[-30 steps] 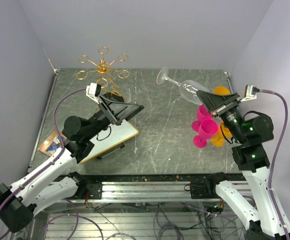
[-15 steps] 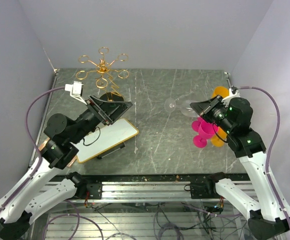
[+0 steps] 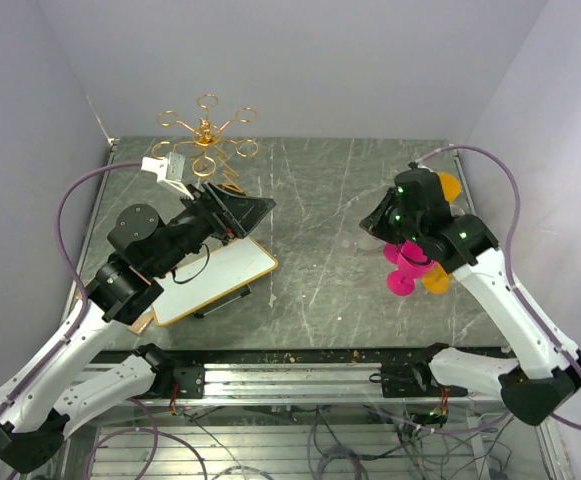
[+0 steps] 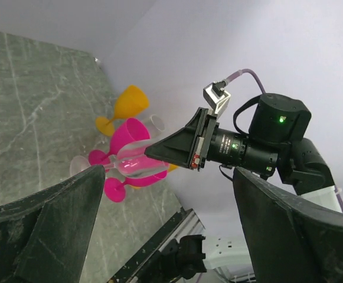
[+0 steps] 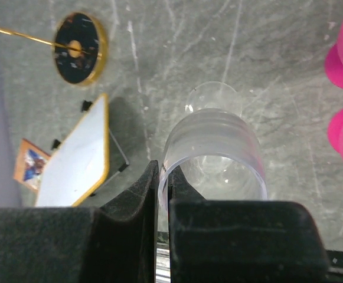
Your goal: Take the wine glass off the wine glass rack
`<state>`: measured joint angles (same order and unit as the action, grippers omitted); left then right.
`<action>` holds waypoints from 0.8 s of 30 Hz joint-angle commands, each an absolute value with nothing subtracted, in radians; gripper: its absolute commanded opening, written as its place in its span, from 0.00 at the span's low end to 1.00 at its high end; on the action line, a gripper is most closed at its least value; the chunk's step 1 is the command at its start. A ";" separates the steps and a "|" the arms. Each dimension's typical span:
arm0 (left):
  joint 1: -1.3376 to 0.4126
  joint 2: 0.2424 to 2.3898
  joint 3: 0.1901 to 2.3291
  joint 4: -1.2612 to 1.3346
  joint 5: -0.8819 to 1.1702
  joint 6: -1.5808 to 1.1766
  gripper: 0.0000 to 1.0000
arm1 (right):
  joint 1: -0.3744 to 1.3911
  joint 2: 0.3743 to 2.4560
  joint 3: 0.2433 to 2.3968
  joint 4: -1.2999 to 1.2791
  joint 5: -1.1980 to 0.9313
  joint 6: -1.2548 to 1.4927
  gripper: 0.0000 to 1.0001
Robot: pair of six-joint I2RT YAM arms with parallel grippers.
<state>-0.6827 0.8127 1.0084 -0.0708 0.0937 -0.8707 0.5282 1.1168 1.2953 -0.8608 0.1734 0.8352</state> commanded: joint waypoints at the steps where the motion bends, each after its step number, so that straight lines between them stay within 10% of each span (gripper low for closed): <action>1: -0.687 0.814 1.067 -0.098 0.033 -0.791 0.99 | 0.580 1.198 1.378 -1.047 0.319 0.859 0.00; 24: -0.686 0.761 1.074 -0.129 0.025 -0.746 0.99 | 0.625 1.361 1.267 -0.925 0.474 0.965 0.00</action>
<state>-0.6827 0.7647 1.0687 -0.1474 0.0372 -0.7589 0.6193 1.3758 1.2636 -0.9829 0.4145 0.9485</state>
